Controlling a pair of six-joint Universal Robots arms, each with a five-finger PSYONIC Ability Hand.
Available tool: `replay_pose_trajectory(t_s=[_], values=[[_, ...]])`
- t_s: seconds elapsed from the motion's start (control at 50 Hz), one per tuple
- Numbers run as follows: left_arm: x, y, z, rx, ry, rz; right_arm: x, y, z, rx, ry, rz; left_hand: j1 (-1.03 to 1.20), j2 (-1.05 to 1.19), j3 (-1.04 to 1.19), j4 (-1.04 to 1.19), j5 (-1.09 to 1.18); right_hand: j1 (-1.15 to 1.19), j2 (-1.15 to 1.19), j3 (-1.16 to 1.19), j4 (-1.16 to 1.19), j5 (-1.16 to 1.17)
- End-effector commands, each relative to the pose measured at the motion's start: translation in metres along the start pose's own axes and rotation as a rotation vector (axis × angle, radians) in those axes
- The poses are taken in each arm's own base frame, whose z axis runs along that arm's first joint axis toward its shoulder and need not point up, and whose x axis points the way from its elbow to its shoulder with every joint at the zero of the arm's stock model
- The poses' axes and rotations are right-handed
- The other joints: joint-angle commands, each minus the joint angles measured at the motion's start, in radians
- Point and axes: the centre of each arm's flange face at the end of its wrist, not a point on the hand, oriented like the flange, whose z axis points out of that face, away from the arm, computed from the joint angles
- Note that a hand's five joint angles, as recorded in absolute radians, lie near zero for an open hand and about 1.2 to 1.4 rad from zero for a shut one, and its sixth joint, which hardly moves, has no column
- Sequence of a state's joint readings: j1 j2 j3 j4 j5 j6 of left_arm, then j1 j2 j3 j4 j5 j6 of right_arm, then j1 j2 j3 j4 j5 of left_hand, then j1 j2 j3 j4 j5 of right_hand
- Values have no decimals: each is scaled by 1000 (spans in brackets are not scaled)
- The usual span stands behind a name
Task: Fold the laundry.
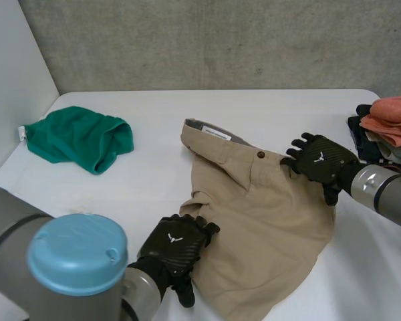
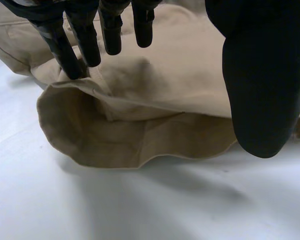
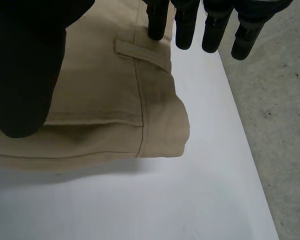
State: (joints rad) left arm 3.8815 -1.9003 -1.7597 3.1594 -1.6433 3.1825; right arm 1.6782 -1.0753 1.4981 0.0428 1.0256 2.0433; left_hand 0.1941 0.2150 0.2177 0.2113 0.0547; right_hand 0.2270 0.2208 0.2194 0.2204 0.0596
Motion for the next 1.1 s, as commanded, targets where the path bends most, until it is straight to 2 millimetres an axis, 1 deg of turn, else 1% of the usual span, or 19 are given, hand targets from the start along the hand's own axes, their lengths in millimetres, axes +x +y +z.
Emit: replay_pose_trajectory(t_s=[0.02,0.04,0.12,0.14,0.16,0.28,0.3,0.38,0.48,0.56,0.68,0.72,0.76,0.78,0.82,0.84,0.88,0.94,1.1], values=[[3,8,25,28,-24,96,-9,12,20,19,27,-7,201,180,177,184,166,226,232,234,233,219],[2,8,29,33,-31,108,-9,14,22,20,33,-9,248,227,224,231,213,299,305,307,306,292],[-3,2,44,81,-79,171,-9,17,30,27,46,1,805,784,781,787,770,1017,1023,1025,1024,1010],[-10,-5,49,110,-116,189,-8,14,31,36,50,14,1103,1082,1079,1085,1067,1168,1174,1175,1174,1161],[-13,-9,52,126,-136,197,-6,12,32,43,56,23,1201,1180,1178,1184,1166,1169,1175,1177,1176,1162],[-56,-63,76,341,-334,238,9,-17,30,118,101,114,1202,1181,1179,1185,1167,1169,1175,1177,1176,1162],[-74,-83,80,412,-399,244,16,-28,28,141,128,154,1202,1181,1179,1185,1167,1169,1175,1177,1176,1162],[-111,-131,86,576,-496,252,33,-53,20,167,217,290,1202,1181,1179,1185,1167,1169,1175,1177,1176,1162],[-139,-160,94,655,-501,250,31,-64,12,114,291,486,1202,1181,1179,1185,1167,1169,1175,1177,1176,1162],[-149,-155,108,602,-464,240,7,-66,8,33,267,592,1202,1181,1179,1185,1167,1169,1175,1177,1176,1162],[-168,-123,137,475,-449,233,-22,-64,3,-32,192,654,1202,1181,1179,1185,1167,1117,1123,1124,1123,1109],[-172,-116,140,452,-446,227,-20,-64,4,-12,210,657,1202,1181,1179,1185,1167,710,716,718,717,703],[-175,-109,140,426,-443,217,-8,-68,1,33,261,640,1202,1181,1179,1185,1167,124,130,131,130,117],[-175,-107,139,416,-440,212,-3,-70,0,46,279,628,1153,1132,1129,1136,1118,86,92,94,93,79],[-173,-105,134,409,-428,207,5,-72,-3,62,306,604,752,731,729,735,717,65,71,73,72,58],[-168,-105,128,408,-405,206,10,-74,-7,67,319,578,375,355,352,358,340,59,65,67,66,52],[-163,-106,120,413,-379,213,14,-77,-11,69,323,545,155,134,132,138,120,59,65,67,66,52],[-152,-111,99,422,-343,221,16,-86,-21,71,303,465,20,-1,-4,2,-16,62,68,70,69,55],[-132,-111,32,382,-311,217,2,-86,-49,-23,152,293,-7,-28,-31,-24,-42,153,159,161,160,146]])
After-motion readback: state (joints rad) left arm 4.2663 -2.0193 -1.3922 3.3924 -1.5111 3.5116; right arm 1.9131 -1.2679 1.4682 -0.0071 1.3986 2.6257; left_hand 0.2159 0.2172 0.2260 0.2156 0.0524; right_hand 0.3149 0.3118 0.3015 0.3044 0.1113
